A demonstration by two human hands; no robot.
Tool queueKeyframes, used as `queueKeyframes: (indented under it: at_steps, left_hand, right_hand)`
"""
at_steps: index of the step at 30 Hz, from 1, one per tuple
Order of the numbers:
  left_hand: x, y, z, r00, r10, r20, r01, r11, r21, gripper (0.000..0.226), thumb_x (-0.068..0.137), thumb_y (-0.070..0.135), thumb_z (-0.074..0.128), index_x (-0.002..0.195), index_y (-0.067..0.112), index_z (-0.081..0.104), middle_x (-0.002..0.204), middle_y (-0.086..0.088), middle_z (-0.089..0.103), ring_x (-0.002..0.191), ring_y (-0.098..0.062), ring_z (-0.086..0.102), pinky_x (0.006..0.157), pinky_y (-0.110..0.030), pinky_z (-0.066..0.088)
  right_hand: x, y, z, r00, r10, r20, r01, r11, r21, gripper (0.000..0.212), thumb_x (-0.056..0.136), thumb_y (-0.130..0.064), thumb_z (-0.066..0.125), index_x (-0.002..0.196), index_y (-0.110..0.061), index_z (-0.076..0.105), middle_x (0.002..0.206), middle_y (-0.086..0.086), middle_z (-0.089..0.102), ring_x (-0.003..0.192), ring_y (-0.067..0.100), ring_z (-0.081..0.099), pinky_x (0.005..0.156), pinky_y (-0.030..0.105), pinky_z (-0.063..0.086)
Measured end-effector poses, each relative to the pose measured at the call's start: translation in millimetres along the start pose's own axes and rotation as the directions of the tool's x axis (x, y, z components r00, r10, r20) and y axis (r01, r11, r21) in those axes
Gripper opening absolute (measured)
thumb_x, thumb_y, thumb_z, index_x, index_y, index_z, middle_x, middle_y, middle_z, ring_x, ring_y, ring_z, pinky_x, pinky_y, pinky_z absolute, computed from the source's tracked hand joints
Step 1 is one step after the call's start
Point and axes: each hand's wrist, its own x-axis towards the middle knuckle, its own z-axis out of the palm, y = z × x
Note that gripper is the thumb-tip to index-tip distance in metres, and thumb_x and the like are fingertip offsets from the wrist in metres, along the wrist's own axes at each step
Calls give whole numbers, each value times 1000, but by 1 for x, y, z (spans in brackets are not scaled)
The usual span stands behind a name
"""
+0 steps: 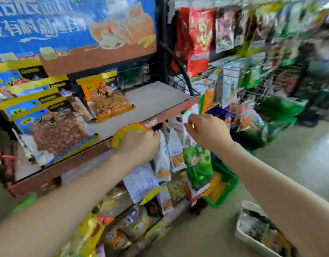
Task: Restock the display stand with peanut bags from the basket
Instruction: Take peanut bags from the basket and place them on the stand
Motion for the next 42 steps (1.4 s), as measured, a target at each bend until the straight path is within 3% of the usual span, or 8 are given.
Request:
queueKeyframes:
  at_steps: [4,8,12,14,19,28,33,42]
  left_hand:
    - [44,103,26,973,168,160,-151,982,-113,10,87,14,54,88,7,60,75,-12,65,65,-30,64,52,-32,44]
    - [92,211,57,920,319,226,-272,937,-217,17,69,11,65,58,12,52,61,-7,56,46,-28,59,35,-27,38]
    - [124,317,108,885,326,333,-209,916,-341,26,93,21,34,97,8,56,92,-7,54,96,-34,60,63,-34,41]
    - [136,362,121,838,303,453,-134,920,-368,26,94,25,37,108,9,53,112,-9,52,103,-32,58,69,-38,46]
    - [167,450,171,733,385,561,-134,890,-436,26,94,30,38,108,12,52,112,-8,54,104,-29,56,74,-40,48]
    - [245,576,317,573,458,680,-129,869,-477,22,94,21,38,109,12,51,110,-8,55,101,-28,58,73,-39,47]
    - [263,649,425,478,591,650,-225,798,-559,25,94,19,40,117,12,47,118,-7,52,107,-27,54,76,-38,47]
    - [226,776,617,341,762,550,-529,639,-558,35,84,-5,45,118,7,46,115,-9,49,102,-25,49,56,-29,30]
  right_hand:
    - [-80,102,1,971,199,131,-186,977,-105,21,95,-31,39,83,-15,46,91,10,64,83,33,62,56,31,36]
    - [-167,213,-5,878,427,218,-401,903,-155,23,94,-31,41,84,-15,54,91,10,64,87,33,63,61,31,37]
    - [-241,313,-4,750,578,321,-539,816,-208,22,92,-30,40,77,-17,50,89,14,66,82,35,64,63,33,45]
    - [-271,355,0,687,625,371,-585,778,-228,24,92,-31,40,85,-12,55,91,15,66,82,35,64,65,35,50]
    - [-326,434,40,517,719,465,-695,669,-263,25,92,-29,39,93,-11,57,97,11,65,87,33,63,65,33,46]
    - [-394,547,169,212,775,595,-836,459,-301,23,93,-24,38,100,-10,55,105,10,60,102,31,57,78,36,47]
    - [-432,609,284,103,796,596,-887,345,-307,18,92,-16,39,96,-10,55,100,9,58,91,30,57,73,37,49]
    - [-534,669,484,39,840,541,-923,237,-302,28,91,1,35,116,-8,46,117,13,48,102,32,50,70,36,40]
